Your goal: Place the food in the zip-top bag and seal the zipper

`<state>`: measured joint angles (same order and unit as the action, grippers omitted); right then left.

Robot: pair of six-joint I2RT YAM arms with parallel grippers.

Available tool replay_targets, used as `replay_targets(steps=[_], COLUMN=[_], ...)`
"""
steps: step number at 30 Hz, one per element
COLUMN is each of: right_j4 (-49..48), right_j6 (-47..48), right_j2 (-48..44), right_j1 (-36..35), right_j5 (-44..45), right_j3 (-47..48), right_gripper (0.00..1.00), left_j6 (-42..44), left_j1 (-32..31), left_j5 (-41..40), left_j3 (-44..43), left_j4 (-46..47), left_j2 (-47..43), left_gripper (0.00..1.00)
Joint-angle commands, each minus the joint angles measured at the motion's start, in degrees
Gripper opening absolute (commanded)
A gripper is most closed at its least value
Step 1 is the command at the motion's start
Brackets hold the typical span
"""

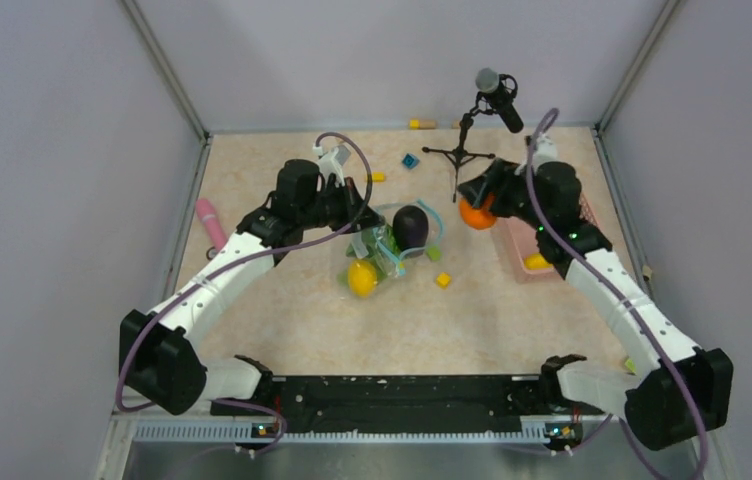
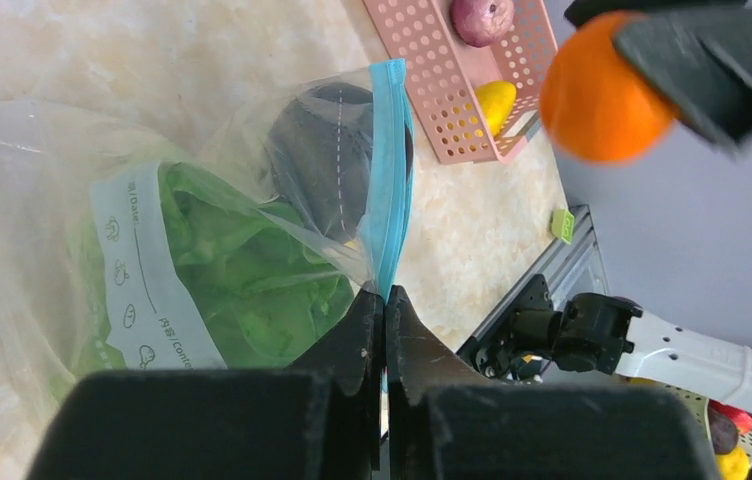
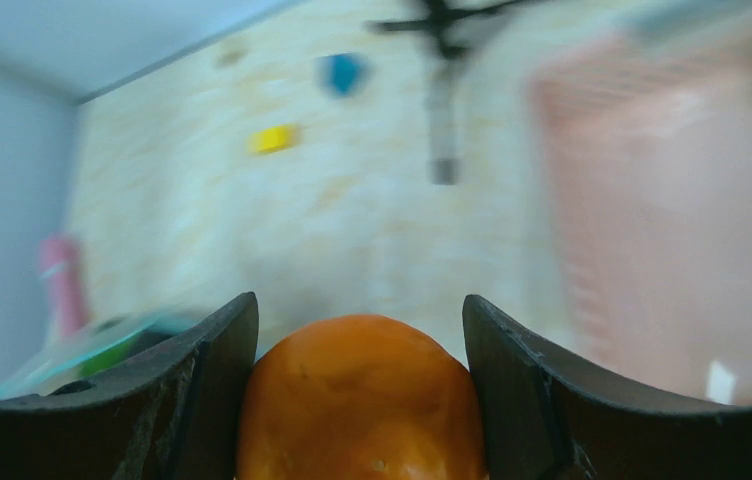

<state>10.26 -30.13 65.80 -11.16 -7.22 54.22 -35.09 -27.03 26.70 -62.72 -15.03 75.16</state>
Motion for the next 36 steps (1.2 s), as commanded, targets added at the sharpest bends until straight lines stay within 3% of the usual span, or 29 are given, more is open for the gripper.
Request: replay_targets(steps=[1, 5, 9, 14, 18, 23, 28, 36], right_j4=[-17.65, -29.43, -36.09, -41.29, -38.38, -28.73, -24.67, -21.86], right_j6=[-0.34, -2.68, -5.17, -6.58, -10.71, -8.33, -7.27, -8.6], right_j2=[-2.25, -0.17, 3.18, 7.05, 10.6, 11.72, 10.45, 10.62], right_j1=[-15.76, -26.7, -31.05, -37.44, -39.7, -41.9, -42.1, -42.1], right_j5=[-11.01, 2.11, 11.17, 23.83, 30.22, 30.49, 24.49, 23.51], right_j3=[-3.16, -7.13, -9.05, -10.86, -9.0, -3.69, -1.63, 1.3], right_gripper=[0.24, 0.25, 0.26, 0.38, 0.57, 0.81, 0.97, 0.97], left_j6=[-1.87, -4.19, -6.19, -8.37, -9.67, -10.59, -11.6, -13.5], left_j1=[0.22, 0.25, 0.22, 0.18, 0.24, 0.24, 0.44, 1.27], left_j5=[2.74, 5.2, 6.49, 6.54, 6.61, 3.47, 2.76, 3.63], left_j3=[-1.39, -0.48, 0.8, 2.59, 3.25, 3.39, 2.77, 3.36], left_j4=[1.71, 2.52, 3.35, 5.7, 7.2, 7.27, 8.96, 10.26], left_j2=[-2.26, -3.07, -4.62, -6.29, -6.47, -6.11, -5.04, -5.16], left_gripper=[0.0, 0.0, 0.0, 0.0, 0.0, 0.0, 0.0, 0.0])
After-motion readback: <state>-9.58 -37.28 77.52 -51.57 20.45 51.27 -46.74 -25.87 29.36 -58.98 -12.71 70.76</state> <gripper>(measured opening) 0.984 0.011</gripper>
